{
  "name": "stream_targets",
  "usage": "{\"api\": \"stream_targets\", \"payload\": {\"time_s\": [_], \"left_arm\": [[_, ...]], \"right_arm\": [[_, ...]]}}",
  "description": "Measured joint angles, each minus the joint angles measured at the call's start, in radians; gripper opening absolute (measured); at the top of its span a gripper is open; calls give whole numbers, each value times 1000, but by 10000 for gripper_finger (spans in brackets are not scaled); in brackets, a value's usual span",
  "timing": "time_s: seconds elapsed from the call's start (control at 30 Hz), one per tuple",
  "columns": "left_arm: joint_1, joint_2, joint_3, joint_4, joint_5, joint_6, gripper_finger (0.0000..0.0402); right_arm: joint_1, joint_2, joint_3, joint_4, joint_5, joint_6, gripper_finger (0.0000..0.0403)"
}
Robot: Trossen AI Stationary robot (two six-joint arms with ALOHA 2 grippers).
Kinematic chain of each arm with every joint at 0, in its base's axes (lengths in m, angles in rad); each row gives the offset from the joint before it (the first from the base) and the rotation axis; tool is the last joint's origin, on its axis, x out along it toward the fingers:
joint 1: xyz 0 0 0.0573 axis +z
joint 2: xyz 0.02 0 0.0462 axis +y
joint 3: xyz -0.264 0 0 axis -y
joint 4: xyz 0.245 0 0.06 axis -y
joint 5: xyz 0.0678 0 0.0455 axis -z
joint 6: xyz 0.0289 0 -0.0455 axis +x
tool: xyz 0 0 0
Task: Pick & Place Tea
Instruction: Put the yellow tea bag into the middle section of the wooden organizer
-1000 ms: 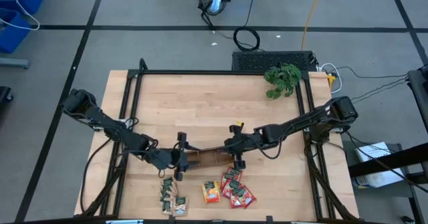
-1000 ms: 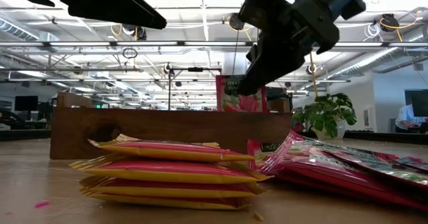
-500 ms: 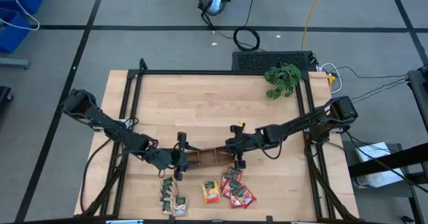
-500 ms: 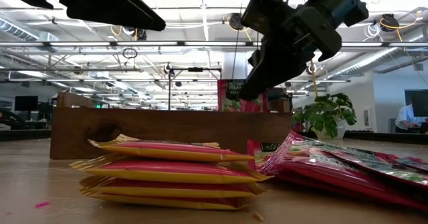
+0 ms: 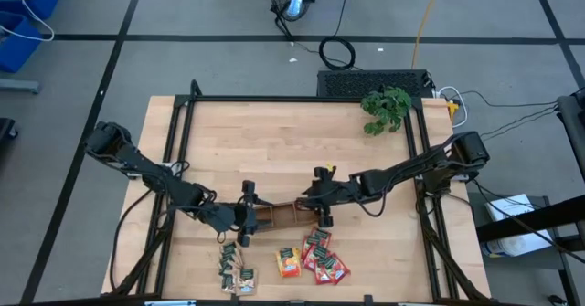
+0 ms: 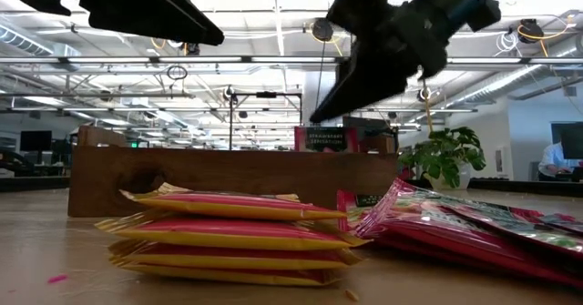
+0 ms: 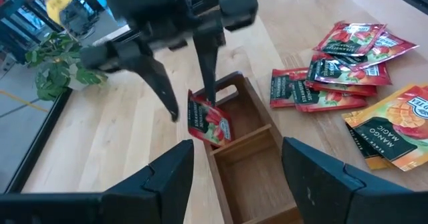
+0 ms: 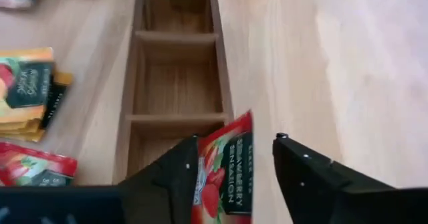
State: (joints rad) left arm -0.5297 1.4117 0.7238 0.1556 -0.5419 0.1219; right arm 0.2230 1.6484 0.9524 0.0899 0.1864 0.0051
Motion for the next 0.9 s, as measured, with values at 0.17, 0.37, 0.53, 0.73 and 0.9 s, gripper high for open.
{"api": "stream_targets", "payload": {"time_s": [0.17, 0.37, 0.53, 0.73, 0.9], "left_arm": [[-3, 0, 0, -6, 4, 4, 228], [-19, 0, 0, -19, 18, 2, 228], [-35, 0, 0, -28, 18, 3, 227], [-37, 0, 0, -28, 18, -1, 227], [-37, 0, 0, -34, 19, -5, 227]], "right_arm": [[4, -105, 1, 3, 73, -71, 200], [63, -266, 3, -94, 2, -52, 199], [160, -224, 2, -134, -84, 88, 184], [257, -81, 1, -62, -112, 64, 167], [265, 18, 1, 37, -164, 89, 160]]}}
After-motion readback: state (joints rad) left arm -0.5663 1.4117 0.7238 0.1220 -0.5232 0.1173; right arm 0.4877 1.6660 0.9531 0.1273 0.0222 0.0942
